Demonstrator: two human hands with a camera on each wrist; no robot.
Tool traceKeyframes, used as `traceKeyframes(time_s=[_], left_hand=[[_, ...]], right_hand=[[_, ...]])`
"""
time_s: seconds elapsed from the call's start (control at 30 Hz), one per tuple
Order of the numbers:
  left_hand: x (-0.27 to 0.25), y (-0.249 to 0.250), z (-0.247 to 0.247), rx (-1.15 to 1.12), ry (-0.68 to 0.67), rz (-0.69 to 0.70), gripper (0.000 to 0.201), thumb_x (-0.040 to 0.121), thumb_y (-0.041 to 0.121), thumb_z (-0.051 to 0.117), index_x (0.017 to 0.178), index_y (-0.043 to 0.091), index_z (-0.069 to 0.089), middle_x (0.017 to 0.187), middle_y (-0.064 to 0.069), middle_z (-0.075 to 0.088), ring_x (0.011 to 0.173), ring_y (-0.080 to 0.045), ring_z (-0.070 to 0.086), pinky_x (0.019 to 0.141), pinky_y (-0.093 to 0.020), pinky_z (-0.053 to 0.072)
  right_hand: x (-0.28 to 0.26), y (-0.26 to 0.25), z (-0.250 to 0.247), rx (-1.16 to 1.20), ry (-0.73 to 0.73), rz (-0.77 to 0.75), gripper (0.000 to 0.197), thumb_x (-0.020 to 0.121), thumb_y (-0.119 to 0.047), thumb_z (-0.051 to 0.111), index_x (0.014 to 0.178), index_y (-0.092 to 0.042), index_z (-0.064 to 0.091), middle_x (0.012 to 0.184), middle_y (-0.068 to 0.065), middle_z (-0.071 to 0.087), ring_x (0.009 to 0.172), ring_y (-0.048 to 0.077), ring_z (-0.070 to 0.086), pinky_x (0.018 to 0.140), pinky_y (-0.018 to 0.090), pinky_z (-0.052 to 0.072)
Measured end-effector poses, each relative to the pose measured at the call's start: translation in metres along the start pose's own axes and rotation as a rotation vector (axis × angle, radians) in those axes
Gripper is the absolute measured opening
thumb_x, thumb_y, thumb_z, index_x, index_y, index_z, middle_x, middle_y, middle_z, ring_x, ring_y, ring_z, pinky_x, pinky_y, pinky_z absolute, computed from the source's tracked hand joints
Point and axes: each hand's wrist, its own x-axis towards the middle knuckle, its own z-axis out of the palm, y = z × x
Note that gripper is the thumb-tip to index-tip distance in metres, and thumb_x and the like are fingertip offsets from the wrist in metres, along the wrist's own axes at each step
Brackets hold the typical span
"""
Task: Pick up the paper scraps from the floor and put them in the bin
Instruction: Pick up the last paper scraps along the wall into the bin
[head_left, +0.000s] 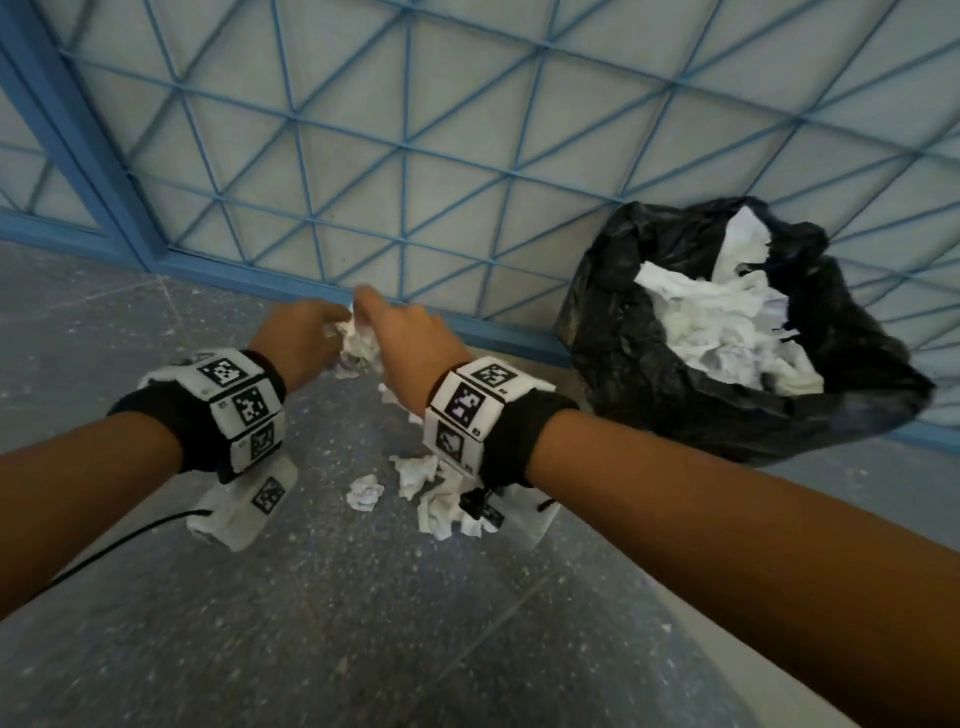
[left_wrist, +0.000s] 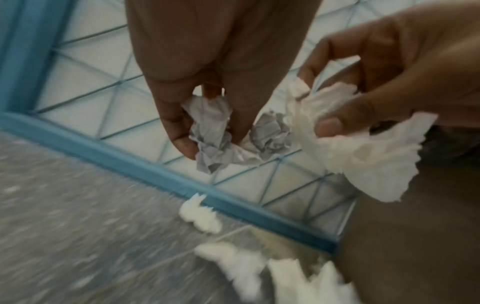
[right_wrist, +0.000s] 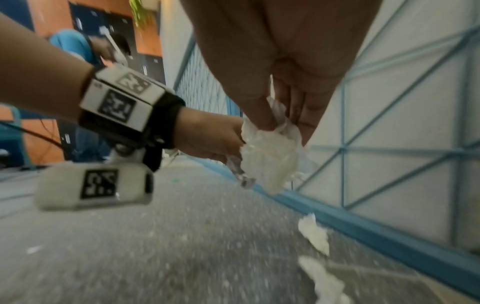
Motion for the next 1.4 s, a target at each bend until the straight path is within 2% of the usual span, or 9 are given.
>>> traceKeyframes(time_s=[0.13,0.23,0.3,0.57,0.73,0.93,1.03,1.2,1.4], left_hand=[[-0.009,0.072,-0.026,-0.068,0.152,0.16,0.027,0.082,0.001,0.061,0.109,0.0,0.061,0.113,-0.025,0.063,0.108,-0.033,0.06,0.082,-0.032,0.042],[-0.014,0.13,-0.035,-0.204,0.186,0.272,0.021,0.083,0.003,0.06,0.103,0.009,0.059,0.104,-0.02,0.063,0.089,-0.011,0.069,0.07,-0.018,0.046],[-0.018,0.17,-0.034,-0.218,0.162,0.347,0.023,0.081,0.008,0.063,0.104,0.008,0.06,0.109,-0.019,0.064,0.098,-0.025,0.066,0.078,-0.025,0.047],[-0.035,0.293,0.037,0.026,-0.102,0.408,0.032,0.091,0.012,0.047,0.12,-0.002,0.045,0.128,-0.022,0.054,0.117,-0.033,0.052,0.092,-0.035,0.039],[-0.04,0.303,0.066,0.419,-0.39,0.405,0.04,0.099,0.019,0.029,0.134,0.0,0.038,0.139,-0.02,0.045,0.127,-0.034,0.044,0.103,-0.036,0.034],[-0.028,0.308,0.031,0.664,-0.378,0.49,0.053,0.082,0.044,0.039,0.13,0.023,0.05,0.147,-0.012,0.037,0.137,-0.03,0.031,0.113,-0.038,0.028],[-0.034,0.303,0.023,0.636,-0.393,0.537,0.046,0.08,0.033,0.053,0.125,0.022,0.056,0.135,-0.012,0.051,0.126,-0.028,0.045,0.106,-0.035,0.038],[-0.035,0.292,0.047,0.563,-0.441,0.451,0.044,0.082,0.013,0.065,0.123,0.012,0.05,0.128,-0.01,0.058,0.117,-0.027,0.055,0.093,-0.03,0.043],[-0.029,0.292,0.064,0.569,-0.368,0.537,0.031,0.092,0.01,0.047,0.12,0.001,0.058,0.127,-0.018,0.059,0.118,-0.03,0.054,0.096,-0.03,0.041]], right_hand=[[-0.031,0.003,-0.069,0.07,0.186,0.021,0.052,0.087,-0.011,0.054,0.134,-0.006,0.033,0.114,0.022,0.062,0.105,0.035,0.06,0.083,0.038,0.046],[-0.056,0.036,-0.122,-0.049,0.363,0.109,0.033,0.088,-0.009,0.049,0.12,-0.007,0.048,0.117,0.018,0.062,0.11,0.035,0.057,0.085,0.036,0.044],[-0.076,0.064,-0.151,-0.088,0.423,0.19,0.026,0.085,-0.009,0.05,0.11,-0.007,0.056,0.116,0.018,0.063,0.11,0.035,0.057,0.087,0.036,0.043],[-0.15,0.156,-0.175,-0.181,0.254,0.466,0.024,0.083,-0.006,0.058,0.106,-0.001,0.06,0.119,0.023,0.055,0.108,0.036,0.055,0.086,0.032,0.04],[-0.172,0.175,-0.165,-0.201,-0.124,0.54,0.032,0.086,-0.011,0.059,0.115,-0.001,0.061,0.121,0.019,0.063,0.111,0.032,0.059,0.09,0.032,0.046],[-0.174,0.169,-0.178,-0.051,-0.013,0.394,0.056,0.084,-0.007,0.058,0.137,-0.017,0.04,0.135,0.014,0.05,0.114,0.027,0.052,0.093,0.028,0.041],[-0.175,0.158,-0.18,0.031,-0.044,0.308,0.052,0.084,-0.008,0.056,0.133,-0.022,0.043,0.133,0.009,0.05,0.103,0.017,0.05,0.079,0.02,0.036],[-0.164,0.154,-0.159,-0.148,-0.3,0.34,0.035,0.09,-0.019,0.053,0.125,-0.016,0.058,0.135,0.009,0.055,0.124,0.026,0.049,0.104,0.029,0.037],[-0.15,0.15,-0.154,-0.261,-0.336,0.377,0.033,0.093,-0.018,0.05,0.123,-0.006,0.058,0.128,0.017,0.06,0.118,0.032,0.056,0.094,0.032,0.045]])
